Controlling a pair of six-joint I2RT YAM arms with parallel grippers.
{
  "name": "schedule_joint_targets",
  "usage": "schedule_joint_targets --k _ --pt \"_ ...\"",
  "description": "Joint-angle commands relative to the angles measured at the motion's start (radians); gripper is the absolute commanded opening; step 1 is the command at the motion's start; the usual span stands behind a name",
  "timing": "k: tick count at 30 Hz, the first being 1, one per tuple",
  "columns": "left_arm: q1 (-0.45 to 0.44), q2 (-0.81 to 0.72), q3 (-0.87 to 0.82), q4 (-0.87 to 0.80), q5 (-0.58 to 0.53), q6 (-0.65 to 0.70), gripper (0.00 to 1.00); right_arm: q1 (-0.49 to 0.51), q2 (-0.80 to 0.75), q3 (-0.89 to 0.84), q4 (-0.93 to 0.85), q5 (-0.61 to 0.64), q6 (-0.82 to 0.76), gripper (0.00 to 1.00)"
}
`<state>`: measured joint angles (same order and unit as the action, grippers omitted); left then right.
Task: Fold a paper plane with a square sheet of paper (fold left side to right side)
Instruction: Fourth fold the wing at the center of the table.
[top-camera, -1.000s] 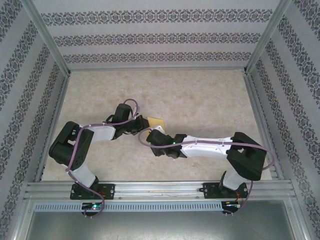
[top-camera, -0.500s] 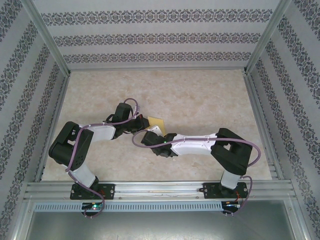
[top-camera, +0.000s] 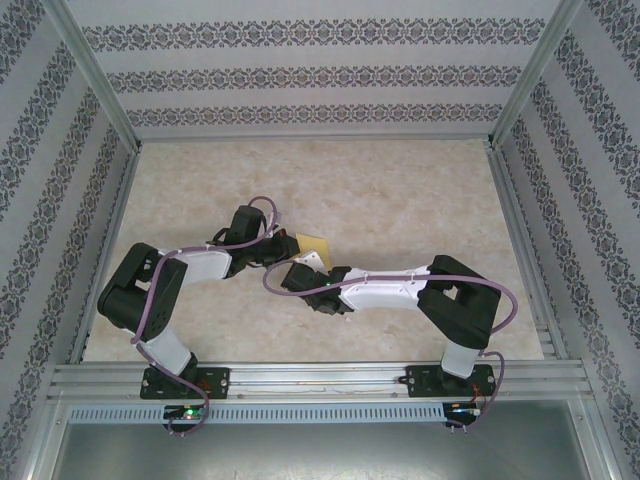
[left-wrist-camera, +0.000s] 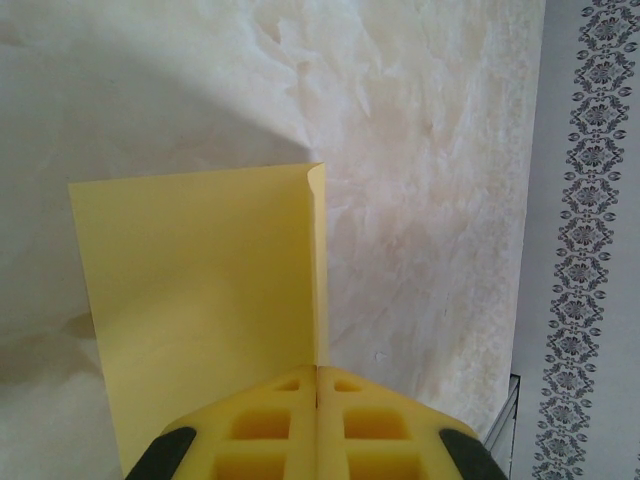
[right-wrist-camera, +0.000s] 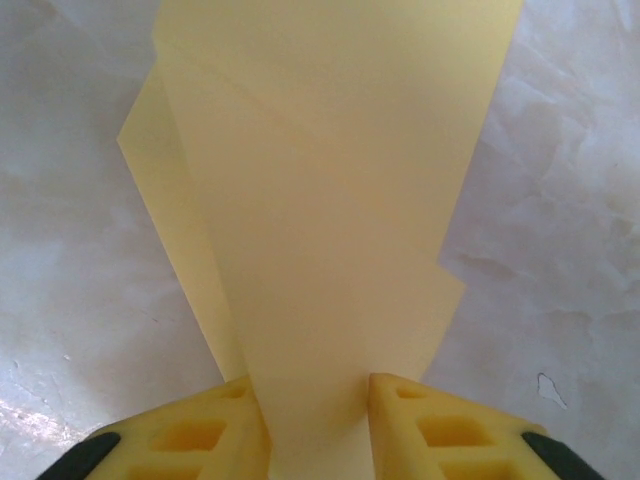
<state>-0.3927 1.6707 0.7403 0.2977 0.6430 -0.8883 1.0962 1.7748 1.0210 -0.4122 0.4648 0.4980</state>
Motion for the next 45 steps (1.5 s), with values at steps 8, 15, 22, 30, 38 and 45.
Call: schedule_joint_targets --k 8,15,22,30,38,45 --pt "-0.007 -0.025 0.016 -0.042 -0.023 0.015 0.09 0.016 0.017 0.017 -0.03 0.028 0.008 0.14" --pt "0.028 -0.059 -0.021 -0.057 -0.024 0.024 0.21 0.017 0.029 0.016 -0.033 0.029 0.011 0.03" --pt "0.113 -0.177 -0.068 -0.151 -0.022 0.079 0.3 0.016 0.021 0.014 -0.036 0.017 0.006 0.02" --pt "0.184 -0.283 -0.07 -0.294 0.001 0.169 0.31 -0.029 -0.033 -0.034 0.039 -0.149 -0.016 0.02" --pt "0.186 -0.282 -0.05 -0.346 0.048 0.225 0.32 -0.132 -0.105 -0.137 0.208 -0.451 -0.018 0.03" --pt "0.176 -0.257 -0.063 -0.317 0.117 0.221 0.33 -0.23 -0.152 -0.227 0.329 -0.674 -0.013 0.04"
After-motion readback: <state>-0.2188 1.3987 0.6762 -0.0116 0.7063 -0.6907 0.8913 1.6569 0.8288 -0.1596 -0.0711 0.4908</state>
